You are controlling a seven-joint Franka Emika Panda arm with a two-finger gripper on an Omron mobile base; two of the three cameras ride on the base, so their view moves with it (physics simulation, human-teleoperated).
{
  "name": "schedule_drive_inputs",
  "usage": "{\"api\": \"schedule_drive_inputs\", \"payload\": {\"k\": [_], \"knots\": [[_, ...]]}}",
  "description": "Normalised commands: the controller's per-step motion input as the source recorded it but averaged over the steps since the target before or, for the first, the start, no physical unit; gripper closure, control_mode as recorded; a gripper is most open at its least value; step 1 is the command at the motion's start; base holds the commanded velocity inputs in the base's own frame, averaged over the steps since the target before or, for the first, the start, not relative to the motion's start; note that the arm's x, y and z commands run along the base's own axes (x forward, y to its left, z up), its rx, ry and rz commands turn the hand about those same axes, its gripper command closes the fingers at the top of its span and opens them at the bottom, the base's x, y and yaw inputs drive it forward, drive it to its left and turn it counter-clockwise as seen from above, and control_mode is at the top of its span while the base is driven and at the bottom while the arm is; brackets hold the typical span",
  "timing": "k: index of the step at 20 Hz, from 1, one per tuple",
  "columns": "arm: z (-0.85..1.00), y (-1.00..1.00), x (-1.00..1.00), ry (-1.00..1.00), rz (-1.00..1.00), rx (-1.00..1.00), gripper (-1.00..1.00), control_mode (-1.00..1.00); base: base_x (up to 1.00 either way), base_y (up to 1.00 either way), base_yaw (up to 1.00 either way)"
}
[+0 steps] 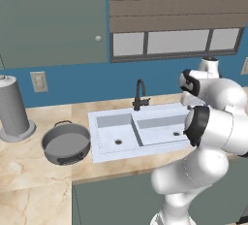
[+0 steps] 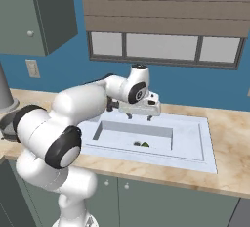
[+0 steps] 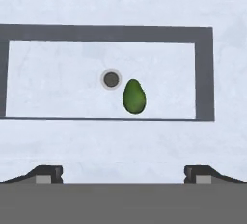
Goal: Dump the avocado from the pot into the sink. Then turn on the water and wash the avocado. Then turn off the water and put the avocado back in the pot.
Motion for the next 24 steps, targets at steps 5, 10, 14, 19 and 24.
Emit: {"api": "schedule_drive_inputs", "payload": {"k": [5, 10, 14, 19, 24], "knots": [[-0.26, 0.0, 0.19, 0.13, 0.05, 0.0, -1.0, -1.0, 0.0, 0.0, 0.0], [-0.29, 0.0, 0.01, 0.0, 0.0, 0.03, -1.0, -1.0, 0.0, 0.0, 0.0], [-0.35, -0.01, 0.0, -0.01, 0.0, 0.05, -1.0, -1.0, 0.0, 0.0, 0.0], [-0.44, 0.0, 0.0, -0.06, 0.0, 0.03, -1.0, -1.0, 0.0, 0.0, 0.0], [-0.41, 0.0, 0.04, -0.03, 0.0, 0.0, -1.0, -1.0, 0.0, 0.0, 0.0]]}}
